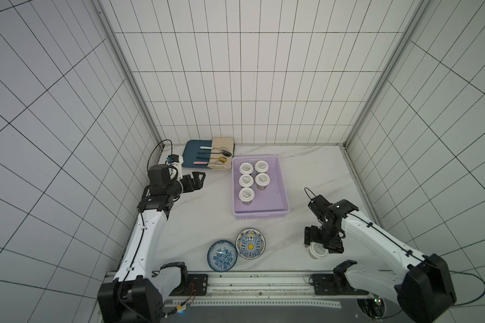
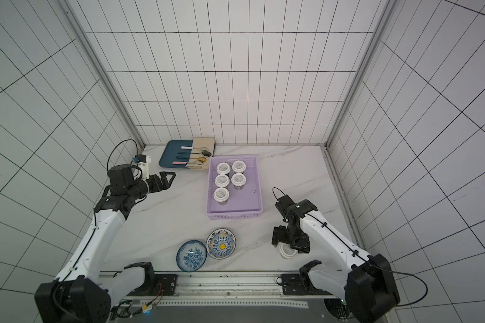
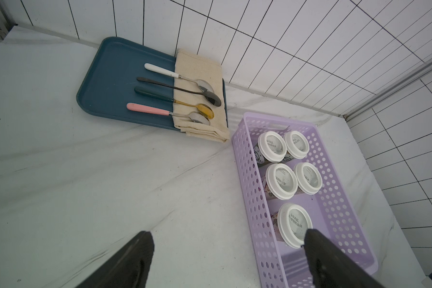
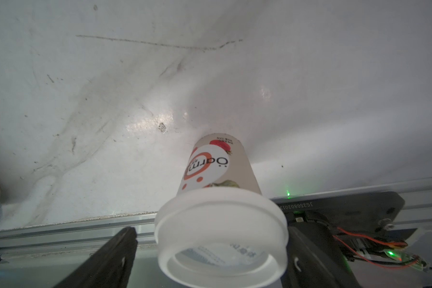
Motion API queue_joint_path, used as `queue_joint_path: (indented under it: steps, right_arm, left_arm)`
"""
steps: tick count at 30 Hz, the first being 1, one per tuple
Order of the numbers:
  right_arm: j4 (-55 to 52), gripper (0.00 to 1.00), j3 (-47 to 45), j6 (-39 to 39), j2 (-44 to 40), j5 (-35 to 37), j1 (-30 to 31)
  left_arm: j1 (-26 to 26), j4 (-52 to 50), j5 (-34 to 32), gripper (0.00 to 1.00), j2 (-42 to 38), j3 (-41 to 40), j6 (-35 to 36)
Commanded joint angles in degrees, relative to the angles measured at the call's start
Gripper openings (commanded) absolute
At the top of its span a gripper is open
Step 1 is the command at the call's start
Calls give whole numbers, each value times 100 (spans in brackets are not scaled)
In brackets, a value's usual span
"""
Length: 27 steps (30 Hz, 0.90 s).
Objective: Put the yogurt in the basket
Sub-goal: Pick up the yogurt from the center of the board.
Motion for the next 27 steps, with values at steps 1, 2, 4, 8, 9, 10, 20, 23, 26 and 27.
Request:
queue_joint_path:
  steps: [1, 2, 4, 8, 9, 10, 20, 23, 26, 27]
  right_arm:
    - [-102, 93, -92, 128, 67, 97, 194]
    - [-57, 92, -94, 125, 78, 97, 258]
    - [-62, 92, -41, 63, 172, 147, 318]
    - [74, 87, -19, 132, 232, 92, 482]
    - [119, 86, -24, 126, 253, 88, 515]
    - [121, 85, -1, 96, 302, 116, 517]
    - [62, 80, 210, 96, 477, 286, 611]
    - [123, 79, 260, 70, 447, 319, 617]
    - [-12, 79, 401, 19, 558, 402, 610]
    - [-2, 79, 437, 34, 563, 356, 608]
  left_arm:
    - [33, 54, 20, 98, -79, -12, 53]
    - [34, 103, 44, 98, -91, -47, 45]
    - [40, 153, 60, 98, -83, -97, 60]
    - [41, 82, 28, 98, -107, -41, 53]
    - [40, 132, 56, 98, -117, -82, 51]
    - [40, 145, 67, 98, -113, -102, 60]
    - [58, 54, 20, 98, -100, -27, 47]
    - [58, 148, 55, 98, -104, -100, 46]
    - [61, 84, 9, 98, -82, -46, 51]
    - [62, 65, 7, 98, -99, -35, 51]
